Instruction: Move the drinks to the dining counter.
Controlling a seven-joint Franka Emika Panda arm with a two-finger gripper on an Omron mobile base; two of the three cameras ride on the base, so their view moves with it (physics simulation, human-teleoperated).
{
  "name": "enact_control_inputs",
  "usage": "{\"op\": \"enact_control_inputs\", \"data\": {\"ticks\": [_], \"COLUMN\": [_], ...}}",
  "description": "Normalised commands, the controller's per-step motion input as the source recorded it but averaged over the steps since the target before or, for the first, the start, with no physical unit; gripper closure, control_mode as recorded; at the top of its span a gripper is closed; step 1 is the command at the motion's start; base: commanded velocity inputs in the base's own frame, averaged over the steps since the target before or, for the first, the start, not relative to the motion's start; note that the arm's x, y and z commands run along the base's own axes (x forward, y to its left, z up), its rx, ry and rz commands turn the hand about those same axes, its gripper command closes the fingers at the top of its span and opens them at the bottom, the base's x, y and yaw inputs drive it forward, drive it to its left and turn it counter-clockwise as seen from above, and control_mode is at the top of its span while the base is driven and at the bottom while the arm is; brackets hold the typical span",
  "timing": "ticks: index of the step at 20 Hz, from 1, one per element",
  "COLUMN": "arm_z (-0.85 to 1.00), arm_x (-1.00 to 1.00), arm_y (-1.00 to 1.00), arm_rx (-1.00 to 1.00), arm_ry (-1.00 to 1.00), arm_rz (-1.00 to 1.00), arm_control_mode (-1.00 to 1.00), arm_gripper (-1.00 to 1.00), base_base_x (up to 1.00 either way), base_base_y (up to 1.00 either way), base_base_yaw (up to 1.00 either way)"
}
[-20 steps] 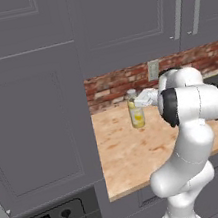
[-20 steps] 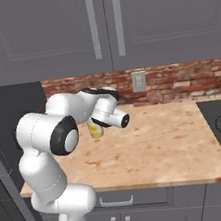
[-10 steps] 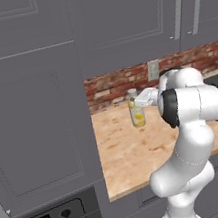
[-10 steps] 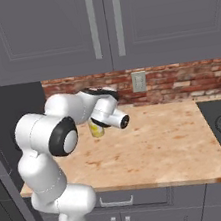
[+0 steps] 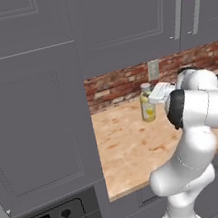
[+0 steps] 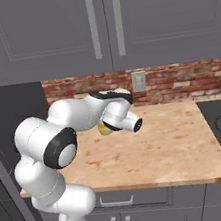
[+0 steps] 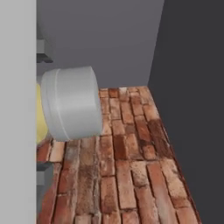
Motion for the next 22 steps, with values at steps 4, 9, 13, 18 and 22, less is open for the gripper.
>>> {"op": "enact_control_inputs", "data": {"ticks": [4,9,13,18,22], "arm_z": [0.59,0.48,0.06,0.16,0.37], "arm_x": [-0.59,-0.72,-0.78,-0.61,-0.42], "arm_y": [-0.45,-0.40,-0.22,-0.19,-0.06], "arm_rx": [0.00,0.00,0.00,0.00,0.00], "arm_ry": [0.00,0.06,0.11,0.08,0.06], "arm_rz": [-0.05,-0.04,-0.08,-0.10,-0.08], "arm_control_mode": [-1.00,-1.00,-1.00,-1.00,-1.00], "arm_gripper": [1.00,1.00,1.00,1.00,1.00], "base_base_x": [0.00,0.00,0.00,0.00,0.00], "base_base_y": [0.00,0.00,0.00,0.00,0.00], "base_base_yaw": [0.00,0.00,0.00,0.00,0.00]}}
